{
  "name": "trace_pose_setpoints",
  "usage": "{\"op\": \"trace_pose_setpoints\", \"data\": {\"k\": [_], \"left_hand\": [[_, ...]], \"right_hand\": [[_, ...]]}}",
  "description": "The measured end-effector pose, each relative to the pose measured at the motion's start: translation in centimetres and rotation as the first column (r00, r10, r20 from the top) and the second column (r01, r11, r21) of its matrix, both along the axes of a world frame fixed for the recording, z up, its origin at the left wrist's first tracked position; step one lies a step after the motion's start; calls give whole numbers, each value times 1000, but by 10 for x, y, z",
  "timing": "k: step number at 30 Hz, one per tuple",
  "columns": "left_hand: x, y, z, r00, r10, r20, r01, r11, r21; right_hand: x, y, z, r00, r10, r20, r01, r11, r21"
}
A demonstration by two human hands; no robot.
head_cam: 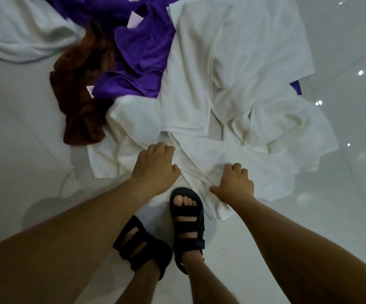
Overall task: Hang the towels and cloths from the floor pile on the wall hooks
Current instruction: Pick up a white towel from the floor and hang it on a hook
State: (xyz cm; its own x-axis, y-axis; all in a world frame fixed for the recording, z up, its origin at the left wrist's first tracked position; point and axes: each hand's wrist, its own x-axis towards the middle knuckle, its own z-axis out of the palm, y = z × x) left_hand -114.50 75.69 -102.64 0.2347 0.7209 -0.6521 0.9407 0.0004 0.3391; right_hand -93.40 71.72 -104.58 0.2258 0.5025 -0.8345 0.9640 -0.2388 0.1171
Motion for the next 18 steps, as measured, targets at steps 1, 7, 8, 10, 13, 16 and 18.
{"op": "trace_pose_setpoints", "data": {"k": [1,7,8,10,13,16,18], "left_hand": [[4,-1,-6,1000,-10,9,10,1000,-6],[10,-7,-19,997,-64,38,65,998,-27],[9,-7,-18,997,-69,40,71,997,-37],[6,-5,-13,997,-73,37,75,995,-63],[2,3,11,998,-55,27,56,996,-69],[3,19,56,998,-24,51,26,999,-42],[5,38,96,995,7,95,-8,1000,5]], "right_hand": [[1,-5,-8,1000,7,21,-7,1000,-1],[7,-22,-33,998,37,58,-43,994,102],[10,-19,-33,999,23,34,-27,993,118],[17,-11,-26,999,-43,-11,44,986,160],[21,11,1,956,-270,-114,293,905,309],[15,48,58,783,-507,-362,622,657,426],[7,75,106,715,-478,-510,691,595,410]]}}
